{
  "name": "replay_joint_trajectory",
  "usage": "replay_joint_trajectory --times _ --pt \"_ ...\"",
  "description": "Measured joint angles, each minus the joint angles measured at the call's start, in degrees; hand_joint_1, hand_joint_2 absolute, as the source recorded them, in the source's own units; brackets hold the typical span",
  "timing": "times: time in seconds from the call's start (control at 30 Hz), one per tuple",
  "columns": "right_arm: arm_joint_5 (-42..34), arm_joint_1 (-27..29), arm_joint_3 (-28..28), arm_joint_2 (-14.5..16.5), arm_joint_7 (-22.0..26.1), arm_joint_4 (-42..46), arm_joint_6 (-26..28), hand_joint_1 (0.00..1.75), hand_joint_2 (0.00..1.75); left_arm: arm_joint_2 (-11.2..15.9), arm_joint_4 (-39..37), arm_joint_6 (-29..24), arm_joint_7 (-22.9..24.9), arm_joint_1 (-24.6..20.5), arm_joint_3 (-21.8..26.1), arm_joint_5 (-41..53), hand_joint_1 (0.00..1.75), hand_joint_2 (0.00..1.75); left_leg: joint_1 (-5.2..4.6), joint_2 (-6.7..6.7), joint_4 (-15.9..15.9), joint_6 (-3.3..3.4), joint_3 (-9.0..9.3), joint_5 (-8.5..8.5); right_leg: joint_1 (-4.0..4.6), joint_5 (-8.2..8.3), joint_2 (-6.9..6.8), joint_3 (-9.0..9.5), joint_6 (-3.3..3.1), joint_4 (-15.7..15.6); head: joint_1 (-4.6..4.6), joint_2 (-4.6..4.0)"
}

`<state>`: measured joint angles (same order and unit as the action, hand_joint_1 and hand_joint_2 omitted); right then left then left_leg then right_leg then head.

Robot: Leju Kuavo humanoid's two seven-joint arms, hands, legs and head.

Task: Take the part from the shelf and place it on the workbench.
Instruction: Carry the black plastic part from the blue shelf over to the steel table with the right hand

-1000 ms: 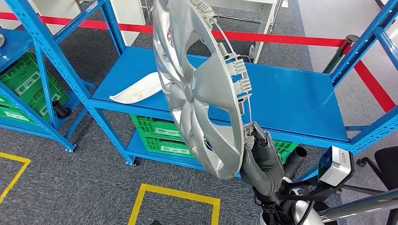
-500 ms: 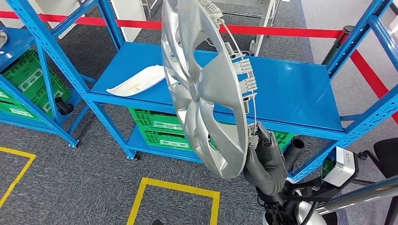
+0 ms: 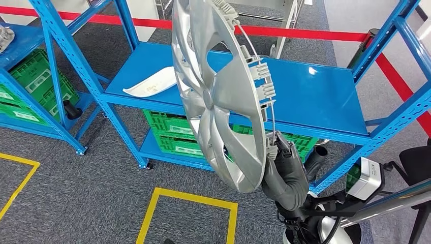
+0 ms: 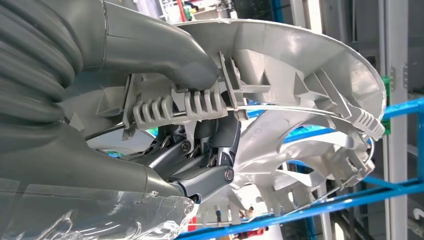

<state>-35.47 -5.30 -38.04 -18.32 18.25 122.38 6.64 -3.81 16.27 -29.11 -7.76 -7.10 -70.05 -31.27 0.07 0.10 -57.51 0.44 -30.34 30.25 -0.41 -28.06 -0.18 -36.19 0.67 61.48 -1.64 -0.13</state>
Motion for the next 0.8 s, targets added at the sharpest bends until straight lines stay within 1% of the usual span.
replay_joint_trajectory --times 0.03,0.1,0.13,0.17,0.2,0.23,0.27,0.3,0.33,0.37,0.43,0.47,0.5,0.53,0.57,0.6,0.63,0.67,0.7,0.73,0.77,0.8 --pt "0.0 0.02 0.01 0.0 0.0 0.0 0.02 1.75 1.75 -0.04 0.01 -0.01 0.0 -0.03 0.0 -0.01 0.0 1.75 0.14 0.12 0.23 0.3 -0.36 -0.46 -0.05 -1.81 0.05 -0.83 0.27 2.07 -0.17 0.0" --pt "0.0 0.08 0.02 0.0 0.0 0.0 0.03 1.75 1.75 -0.08 0.02 -0.02 0.0 -0.05 0.0 -0.04 0.0 1.75 0.05 0.22 0.07 0.57 -1.33 -1.07 -0.21 -6.21 0.11 -3.08 0.72 8.76 -0.49 0.0" --pt "0.0 0.13 0.02 0.0 -0.01 -0.01 0.03 1.75 1.75 -0.09 0.02 -0.02 0.0 -0.03 0.0 -0.07 0.0 1.75 0.02 0.25 -0.1 0.57 -1.83 -1.32 -0.26 -7.57 0.11 -3.81 0.88 11.66 -0.53 0.0" --pt "0.0 0.16 0.01 0.0 -0.01 -0.01 0.04 1.75 1.75 -0.09 0.02 -0.02 0.0 -0.02 0.01 -0.09 0.0 1.75 0.0 0.27 -0.33 0.55 -2.34 -1.55 -0.28 -7.94 0.11 -3.77 0.99 13.02 -0.55 0.0" --pt "0.0 0.16 0.01 0.0 -0.02 -0.02 0.06 1.75 1.75 -0.09 0.02 -0.02 0.0 -0.02 0.0 -0.1 0.0 1.75 0.01 0.28 -0.61 0.49 -2.84 -1.73 -0.3 -7.25 0.11 -2.68 1.05 12.2 -0.56 0.0" --pt "0.0 0.14 0.02 0.0 -0.02 -0.02 0.08 1.75 1.75 -0.09 0.02 -0.02 0.0 -0.02 0.0 -0.1 0.0 1.75 0.05 0.27 -0.96 0.41 -3.31 -1.86 -0.31 -5.79 0.1 -0.63 1.05 9.36 -0.57 0.0" --pt "0.0 0.11 0.03 -0.01 -0.01 -0.02 0.09 1.75 1.75 -0.09 0.02 -0.02 0.0 -0.02 0.01 -0.1 0.0 1.75 0.09 0.27 -1.34 0.26 -3.77 -1.96 -0.33 -4.51 0.11 1.73 0.98 5.54 -0.6 0.0" --pt "0.0 0.08 0.05 -0.01 0.0 -0.01 0.11 1.75 1.75 -0.09 0.02 -0.03 0.0 -0.05 0.01 -0.1 0.0 1.75 -0.01 0.26 -1.8 0.02 -4.27 -2.05 -0.29 -3.52 0.14 3.65 0.81 2.01 -0.63 0.0" --pt "0.0 0.06 0.06 -0.01 0.01 -0.01 0.12 1.75 1.75 -0.09 0.02 -0.04 0.0 -0.07 0.02 -0.11 0.0 1.75 -0.1 0.24 -2.15 -0.26 -4.75 -2.25 -0.22 -3.01 0.23 4.73 0.5 -0.32 -0.61 0.0" --pt "0.0 0.09 0.07 -0.01 0.02 -0.01 0.13 1.75 1.75 -0.09 0.02 -0.04 0.0 -0.07 0.02 -0.11 0.0 1.75 -0.19 0.22 -2.37 -0.61 -5.17 -2.5 -0.12 -2.97 0.34 4.94 0.11 -1.31 -0.58 0.0" --pt "0.0 0.15 0.07 -0.04 0.04 0.0 0.15 1.75 1.75 -0.1 0.02 -0.05 0.0 0.01 0.02 -0.13 0.0 1.75 -0.19 0.17 -2.43 -1.27 -5.71 -3.12 -0.02 -2.46 0.48 4.29 -0.83 -1.3 -0.5 0.0" --pt "-0.01 0.16 0.08 -0.05 0.05 0.0 0.17 1.75 1.75 -0.1 0.02 -0.04 0.0 0.06 0.02 -0.14 0.0 1.75 -0.13 0.12 -2.56 -1.59 -5.9 -2.92 -0.1 -2.11 0.42 4.03 -1.28 -1.36 -0.47 0.0" --pt "-0.06 0.15 0.08 -0.06 0.07 0.0 0.18 1.75 1.75 -0.09 0.02 -0.04 0.0 0.09 0.02 -0.15 0.0 1.75 -0.08 0.06 -3.3 -1.9 -6.18 -1.97 -0.21 -1.74 0.34 3.78 -1.73 -1.46 -0.37 0.0" --pt "-0.11 0.13 0.08 -0.05 0.1 0.0 0.19 1.75 1.75 -0.07 0.02 -0.05 0.0 0.1 0.02 -0.17 0.0 1.75 -0.02 0.01 -5.07 -2.18 -6.71 -0.2 -0.33 -1.36 0.23 3.49 -2.13 -1.56 -0.21 0.0" --pt "-0.17 0.12 0.08 -0.04 0.13 0.0 0.19 1.75 1.75 -0.06 0.02 -0.05 0.0 0.1 0.02 -0.2 0.0 1.75 0.07 0.0 -7.98 -2.44 -7.5 2.22 -0.34 -1.03 0.12 3.16 -2.39 -1.55 -0.03 0.0" --pt "-0.25 0.13 0.08 -0.03 0.15 0.0 0.19 1.75 1.75 -0.05 0.02 -0.05 0.0 0.1 0.02 -0.23 0.0 1.75 0.13 0.0 -11.63 -2.61 -8.41 4.66 -0.3 -0.7 0.05 2.76 -2.56 -1.53 0.11 0.0" --pt "-0.28 0.15 0.07 -0.02 0.16 0.0 0.2 1.75 1.75 -0.04 0.02 -0.05 0.0 0.11 0.02 -0.27 0.0 1.75 0.17 0.0 -14.9 -2.71 -9.1 6.47 -0.24 -0.38 -0.01 2.33 -2.64 -1.48 0.19 0.0" --pt "-0.32 0.18 0.07 -0.02 0.16 -0.01 0.2 1.75 1.75 -0.03 0.02 -0.04 0.0 0.11 0.02 -0.31 0.0 1.75 0.18 0.0 -16.8 -2.72 -9.14 7.33 -0.19 -0.06 -0.05 1.87 -2.66 -1.41 0.19 0.0" --pt "-0.35 0.2 0.06 -0.02 0.16 -0.01 0.21 1.75 1.75 -0.03 0.02 -0.04 0.0 0.11 0.02 -0.32 0.0 1.75 0.17 0.0 -16.57 -2.63 -8.18 7.12 -0.14 0.26 -0.05 1.41 -2.63 -1.34 0.19 0.0" --pt "-0.36 0.22 0.05 -0.02 0.15 -0.01 0.21 1.75 1.75 -0.03 0.02 -0.05 0.0 0.11 0.02 -0.33 0.0 1.75 0.15 -0.01 -14.05 -2.46 -6.12 5.98 -0.11 0.56 -0.01 1.02 -2.56 -1.28 0.2 0.0" --pt "-0.37 0.23 0.06 -0.02 0.16 -0.01 0.21 1.75 1.75 -0.03 0.02 -0.05 0.0 0.08 0.02 -0.34 0.0 1.75 0.1 -0.03 -10.02 -2.17 -3.29 4.42 -0.09 0.85 0.03 0.73 -2.43 -1.23 0.19 0.0" --pt "-0.37 0.23 0.07 -0.02 0.17 0.0 0.21 1.75 1.75 -0.03 0.03 -0.07 0.0 0.03 0.02 -0.35 0.0 1.75 -0.02 -0.08 -5.8 -1.87 -0.6 3.26 -0.01 1.13 0.07 0.49 -2.22 -1.19 0.18 0.0"
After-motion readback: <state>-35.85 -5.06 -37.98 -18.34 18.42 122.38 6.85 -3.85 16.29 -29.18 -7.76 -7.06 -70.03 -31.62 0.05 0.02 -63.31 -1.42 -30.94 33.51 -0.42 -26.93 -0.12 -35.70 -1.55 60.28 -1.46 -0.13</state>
